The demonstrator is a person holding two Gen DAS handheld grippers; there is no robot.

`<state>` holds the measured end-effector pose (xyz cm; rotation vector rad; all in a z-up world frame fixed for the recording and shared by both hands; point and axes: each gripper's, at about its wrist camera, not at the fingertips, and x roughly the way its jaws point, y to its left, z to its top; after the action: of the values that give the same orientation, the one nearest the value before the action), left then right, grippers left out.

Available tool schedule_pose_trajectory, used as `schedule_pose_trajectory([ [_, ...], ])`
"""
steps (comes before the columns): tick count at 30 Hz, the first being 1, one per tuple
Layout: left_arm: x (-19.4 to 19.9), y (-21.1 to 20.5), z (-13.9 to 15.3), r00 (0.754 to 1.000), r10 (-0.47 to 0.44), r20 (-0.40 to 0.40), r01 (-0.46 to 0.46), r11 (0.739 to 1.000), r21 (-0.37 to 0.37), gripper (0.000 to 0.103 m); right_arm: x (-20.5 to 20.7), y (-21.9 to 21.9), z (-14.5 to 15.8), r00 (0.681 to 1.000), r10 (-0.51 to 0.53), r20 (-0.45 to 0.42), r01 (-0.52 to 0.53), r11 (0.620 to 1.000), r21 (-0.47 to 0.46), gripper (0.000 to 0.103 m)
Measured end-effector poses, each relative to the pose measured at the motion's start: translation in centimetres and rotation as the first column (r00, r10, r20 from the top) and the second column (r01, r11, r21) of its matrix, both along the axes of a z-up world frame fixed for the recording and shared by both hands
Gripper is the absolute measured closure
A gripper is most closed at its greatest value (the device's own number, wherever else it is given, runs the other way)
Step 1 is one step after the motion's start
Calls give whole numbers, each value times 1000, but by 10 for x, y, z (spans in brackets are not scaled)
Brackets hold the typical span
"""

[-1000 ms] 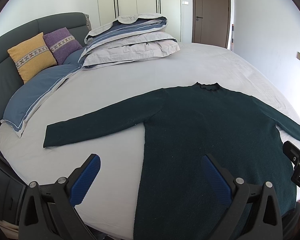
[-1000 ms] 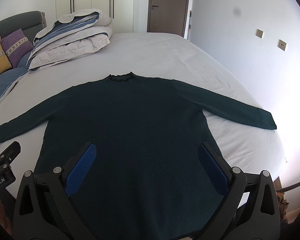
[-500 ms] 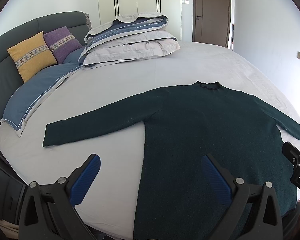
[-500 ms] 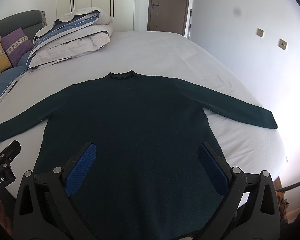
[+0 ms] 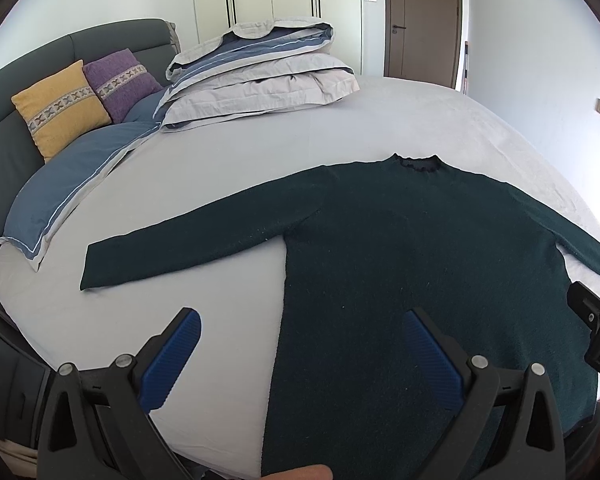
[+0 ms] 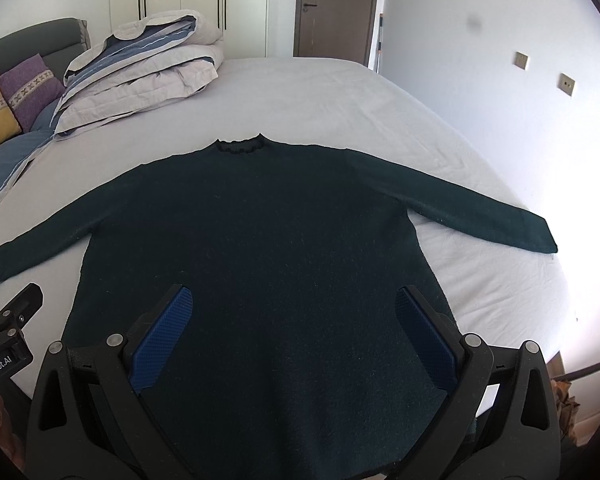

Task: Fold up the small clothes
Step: 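Grasp the sweater sleeve cuff with the right gripper and lift it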

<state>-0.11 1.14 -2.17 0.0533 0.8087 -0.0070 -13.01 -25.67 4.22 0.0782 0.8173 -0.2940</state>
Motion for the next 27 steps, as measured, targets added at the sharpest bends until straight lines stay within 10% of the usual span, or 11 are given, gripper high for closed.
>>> schedule_pose_trajectory([
  [11, 12, -7, -14, 999, 0, -36, 0, 1000, -14, 0, 15, -31, -8, 1000, -21, -5, 21, 998, 56, 0],
  [17, 25, -6, -22, 998, 21, -61, -22, 999, -26, 0, 17, -157, -20, 981, -183, 66, 163, 957, 239, 0],
  [21, 32, -7, -27, 997, 25, -66, -29, 998, -54, 0, -4, -296, -51, 894, -443, 75, 384, 840, 384, 4],
  [27, 54, -16, -43, 985, -34, -170, 9, 990, -141, 0, -66, -463, -114, 658, -753, -5, 550, 476, 686, 23],
])
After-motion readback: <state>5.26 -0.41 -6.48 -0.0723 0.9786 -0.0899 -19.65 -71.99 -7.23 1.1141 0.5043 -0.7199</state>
